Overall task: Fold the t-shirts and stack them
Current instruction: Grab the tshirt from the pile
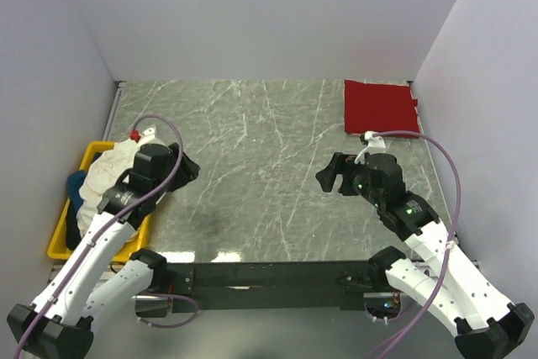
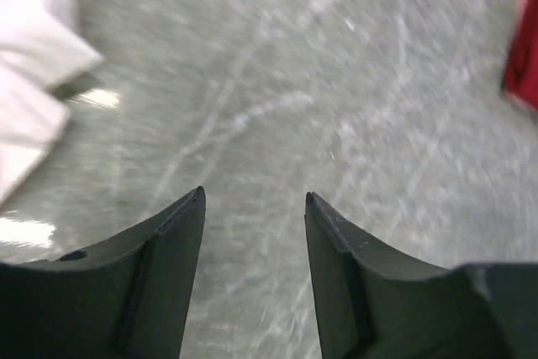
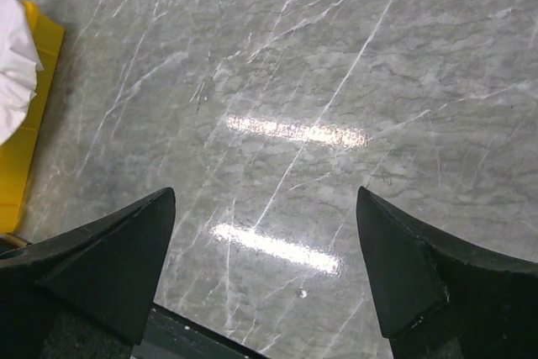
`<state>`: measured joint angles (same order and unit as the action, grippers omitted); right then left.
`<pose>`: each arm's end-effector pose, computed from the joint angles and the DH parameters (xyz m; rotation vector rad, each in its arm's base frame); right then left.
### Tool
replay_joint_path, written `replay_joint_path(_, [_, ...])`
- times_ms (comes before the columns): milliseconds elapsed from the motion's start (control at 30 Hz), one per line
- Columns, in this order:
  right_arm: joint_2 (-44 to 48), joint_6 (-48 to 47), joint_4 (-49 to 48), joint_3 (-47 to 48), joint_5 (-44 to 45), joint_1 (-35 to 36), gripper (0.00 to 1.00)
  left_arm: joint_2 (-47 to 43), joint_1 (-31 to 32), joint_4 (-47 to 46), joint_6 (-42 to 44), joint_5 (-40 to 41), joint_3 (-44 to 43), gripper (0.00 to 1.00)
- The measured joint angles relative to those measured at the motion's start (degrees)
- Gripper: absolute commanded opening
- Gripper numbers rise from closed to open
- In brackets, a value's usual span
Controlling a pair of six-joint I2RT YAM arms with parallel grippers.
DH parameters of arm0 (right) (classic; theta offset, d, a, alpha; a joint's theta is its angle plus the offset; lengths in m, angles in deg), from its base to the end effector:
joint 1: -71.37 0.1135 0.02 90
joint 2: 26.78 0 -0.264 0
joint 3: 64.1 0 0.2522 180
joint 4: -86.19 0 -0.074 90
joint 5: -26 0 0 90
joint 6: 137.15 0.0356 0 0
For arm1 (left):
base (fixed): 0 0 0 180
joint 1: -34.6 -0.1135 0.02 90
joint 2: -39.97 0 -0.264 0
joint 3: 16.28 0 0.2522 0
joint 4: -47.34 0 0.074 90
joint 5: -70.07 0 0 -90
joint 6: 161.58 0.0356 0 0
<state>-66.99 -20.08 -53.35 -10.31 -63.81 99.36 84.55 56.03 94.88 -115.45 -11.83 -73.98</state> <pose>0.1425 0.0756 0.2936 -0.0147 2.0929 0.5911 0.1579 -0.0566 0.2943 -0.5101 2.1483 -0.4958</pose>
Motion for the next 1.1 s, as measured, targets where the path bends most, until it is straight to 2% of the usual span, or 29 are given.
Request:
replay_joint_path(133, [0.24, -0.04, -0.07, -0.20, -1.38, 0.00, 0.94, 4.68, -3.23, 5.14, -2.86, 8.55, -6.54, 0.62])
replay_joint_path(267, [0.52, -0.15, -0.09, -0.33, -2.97, 0.00, 0.94, 10.25, -11.98, 8.31, -4.98, 16.17, -10.47, 0.68])
replay_joint_path(333, [0.57, -0.15, -0.13, -0.35, -3.65, 0.00, 0.94, 12.87, -16.35, 8.83, -5.38, 18.60, -10.71, 0.68])
replay_joint_path(467, [0.85, -0.20, -0.11, -0.37, -4.81, 0.00, 0.94, 19.19, -24.04, 8.68, -5.35, 19.93, -10.67, 0.69])
replay_joint_path(633, [1.95, -0.35, -0.31, -0.98, -5.62, 0.00, 0.94, 26.21, -27.67, 6.43, -5.35, 19.82, -10.01, 0.68])
replay_joint_path(800, [2.21, -0.37, -0.42, -1.09, -5.86, 0.00, 0.94, 32.06, -32.83, 2.56, -4.98, 13.86, -9.05, 0.64])
replay_joint_path(900, [2.25, -0.42, -0.44, -1.09, -5.90, 0.00, 0.94, 33.99, -35.21, 0.70, -4.46, 10.03, -8.44, 0.51])
replay_joint_path(933, [2.25, -0.46, -0.44, -1.09, -5.95, 0.00, 0.94, 34.49, -35.54, 0.13, -4.17, 9.05, -8.44, 0.39])
replay_joint_path(1100, [2.49, -0.59, -0.48, -1.11, -6.36, 0.02, 0.94, 35.74, -35.71, -1.29, -3.17, 6.27, -8.44, 0.04])
